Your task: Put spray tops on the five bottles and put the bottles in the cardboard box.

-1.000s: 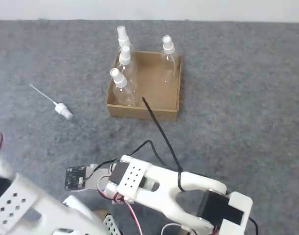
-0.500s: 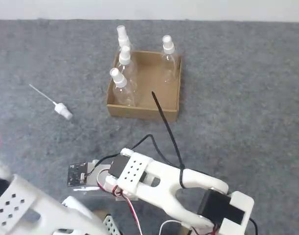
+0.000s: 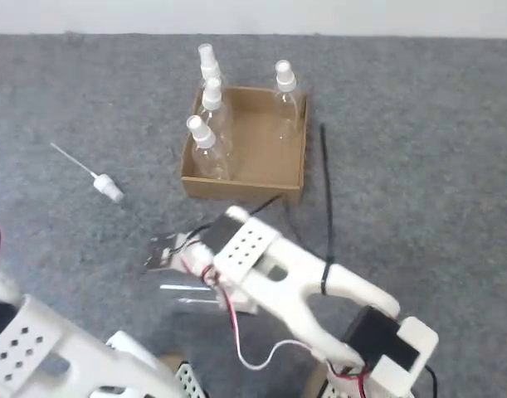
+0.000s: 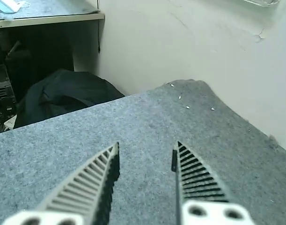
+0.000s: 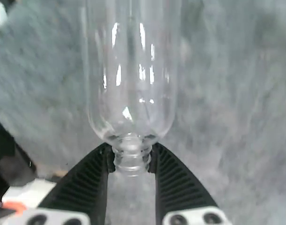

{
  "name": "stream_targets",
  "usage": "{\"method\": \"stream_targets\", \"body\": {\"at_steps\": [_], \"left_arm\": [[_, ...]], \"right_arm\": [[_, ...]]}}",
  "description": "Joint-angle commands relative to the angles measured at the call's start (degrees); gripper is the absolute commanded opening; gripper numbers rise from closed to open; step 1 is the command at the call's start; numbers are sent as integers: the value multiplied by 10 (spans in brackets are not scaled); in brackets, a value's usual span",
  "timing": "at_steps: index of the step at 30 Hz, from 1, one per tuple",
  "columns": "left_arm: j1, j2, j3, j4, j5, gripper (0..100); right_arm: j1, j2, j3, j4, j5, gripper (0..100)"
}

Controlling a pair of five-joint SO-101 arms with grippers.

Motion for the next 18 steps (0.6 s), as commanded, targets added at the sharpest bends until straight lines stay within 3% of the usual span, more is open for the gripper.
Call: {"method": "stream_targets", "body": {"at_steps": [1, 9, 18], "left_arm": [[4, 3, -13, 1, -4, 175], [4, 3, -11, 3, -4, 175], [4, 3, -10, 4, -4, 175]], "right_arm": [[44, -76, -30, 51, 25, 7], [145, -194, -30, 160, 127, 7], [335, -224, -30, 165, 295, 7]]}}
